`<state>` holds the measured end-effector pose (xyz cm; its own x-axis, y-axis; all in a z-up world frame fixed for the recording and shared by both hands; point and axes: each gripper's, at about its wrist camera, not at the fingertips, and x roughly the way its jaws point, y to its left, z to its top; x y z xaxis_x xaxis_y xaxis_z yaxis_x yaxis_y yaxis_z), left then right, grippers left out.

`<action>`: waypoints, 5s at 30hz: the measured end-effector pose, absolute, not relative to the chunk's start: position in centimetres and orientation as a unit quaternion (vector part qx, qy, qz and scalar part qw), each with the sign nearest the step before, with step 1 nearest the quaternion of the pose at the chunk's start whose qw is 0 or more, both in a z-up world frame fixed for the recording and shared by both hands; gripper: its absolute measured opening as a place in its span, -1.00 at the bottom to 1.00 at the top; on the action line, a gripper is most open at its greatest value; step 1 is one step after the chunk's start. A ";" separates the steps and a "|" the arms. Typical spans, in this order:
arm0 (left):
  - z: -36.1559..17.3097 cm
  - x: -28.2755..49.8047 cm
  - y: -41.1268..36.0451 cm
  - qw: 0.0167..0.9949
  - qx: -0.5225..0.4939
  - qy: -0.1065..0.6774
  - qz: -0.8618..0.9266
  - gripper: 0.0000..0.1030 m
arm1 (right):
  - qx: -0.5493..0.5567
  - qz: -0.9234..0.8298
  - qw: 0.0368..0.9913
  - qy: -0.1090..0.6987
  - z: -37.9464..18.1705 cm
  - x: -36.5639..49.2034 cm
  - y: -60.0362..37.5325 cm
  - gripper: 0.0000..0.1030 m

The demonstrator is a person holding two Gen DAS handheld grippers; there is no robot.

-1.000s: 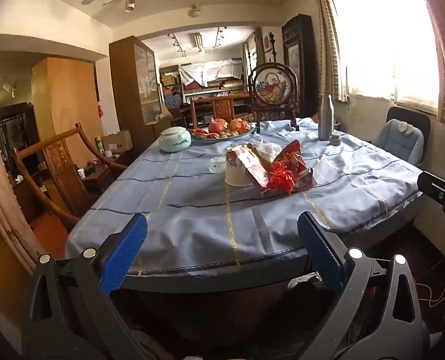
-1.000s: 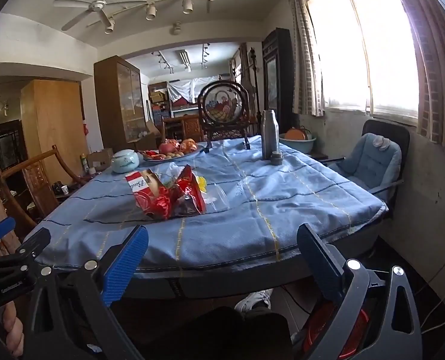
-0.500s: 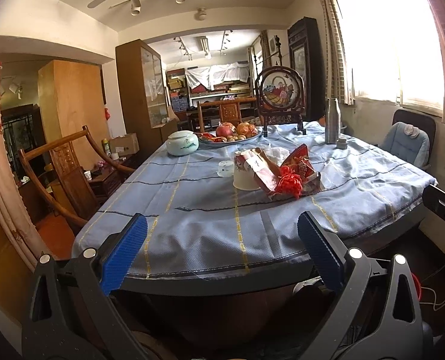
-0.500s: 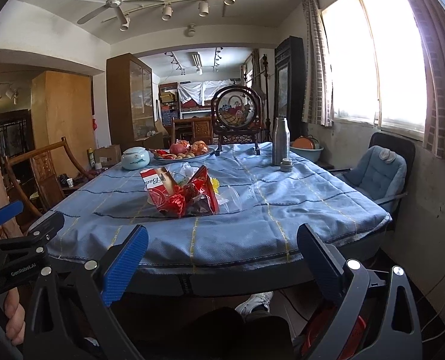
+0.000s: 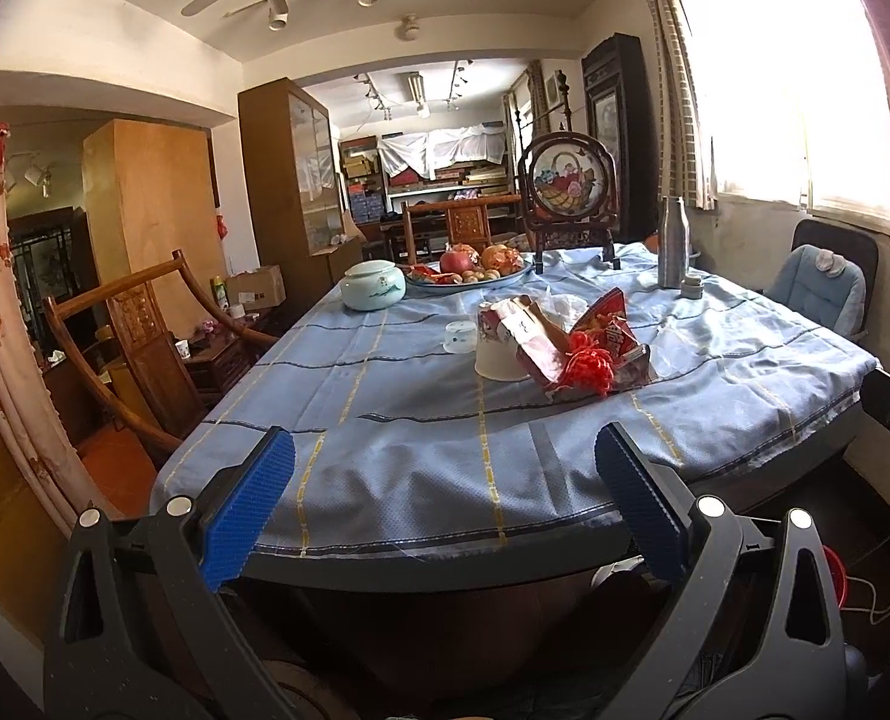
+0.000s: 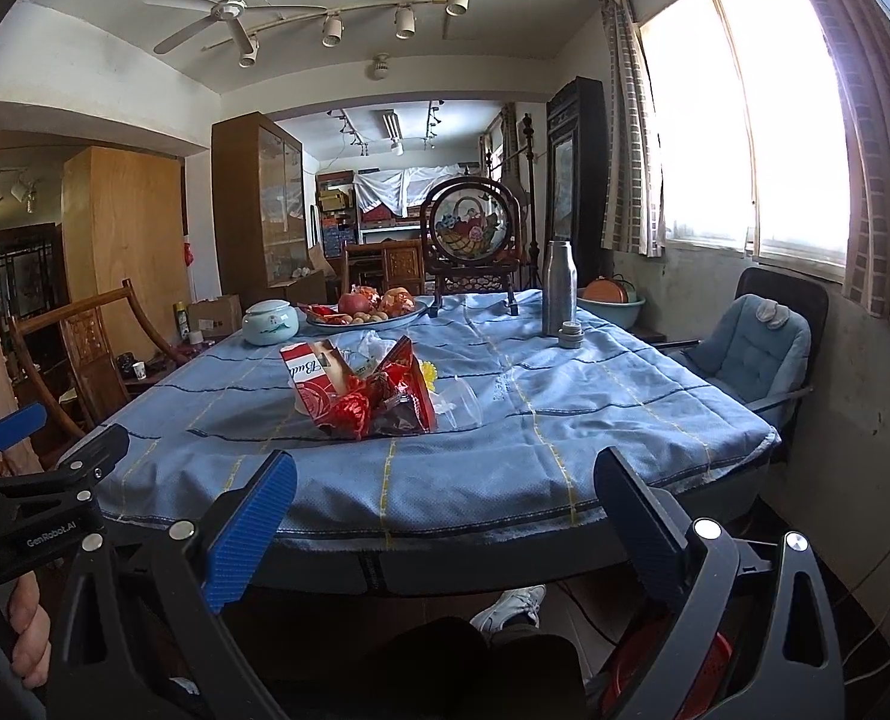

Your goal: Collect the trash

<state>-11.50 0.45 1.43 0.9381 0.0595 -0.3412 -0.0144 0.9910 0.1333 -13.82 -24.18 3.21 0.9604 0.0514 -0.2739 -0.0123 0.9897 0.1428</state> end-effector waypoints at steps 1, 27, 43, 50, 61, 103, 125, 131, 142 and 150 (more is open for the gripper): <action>1.4 -11.5 0.5 0.982 0.064 0.175 0.019 0.87 | 0.070 0.016 0.988 0.140 3.2 -13.8 -24.2 0.89; 1.1 -11.3 0.8 0.982 0.066 0.176 0.024 0.87 | 0.070 0.015 0.988 0.140 3.3 -13.9 -24.2 0.89; 0.2 -11.0 1.3 0.979 0.062 0.192 0.018 0.87 | 0.072 0.012 0.988 0.138 3.4 -14.0 -24.4 0.89; -0.1 -8.6 2.7 0.976 0.044 0.214 0.008 0.87 | 0.092 0.001 0.986 0.137 3.1 -13.5 -25.7 0.89; -2.0 2.7 2.8 0.949 0.002 0.309 -0.060 0.87 | 0.162 -0.017 0.968 0.193 -1.4 -8.9 -29.9 0.89; -2.9 19.0 4.9 0.932 0.044 0.357 -0.048 0.87 | 0.076 0.174 0.944 0.269 -1.8 6.9 -19.5 0.45; -3.8 20.2 7.5 0.919 -0.047 0.377 -0.108 0.87 | 0.128 0.137 0.960 0.207 1.5 11.6 -22.4 -0.67; -4.5 20.3 6.0 0.901 -0.023 0.410 -0.142 0.87 | 0.148 0.125 0.964 0.184 2.1 8.3 -25.0 -0.66; -5.4 21.0 3.7 0.877 -0.008 0.463 -0.127 0.87 | 0.187 0.107 0.958 0.192 0.3 5.0 -29.4 -0.64; -4.8 21.3 3.3 0.870 -0.017 0.476 -0.124 0.87 | 0.203 0.105 0.955 0.189 -0.3 4.1 -30.5 -0.64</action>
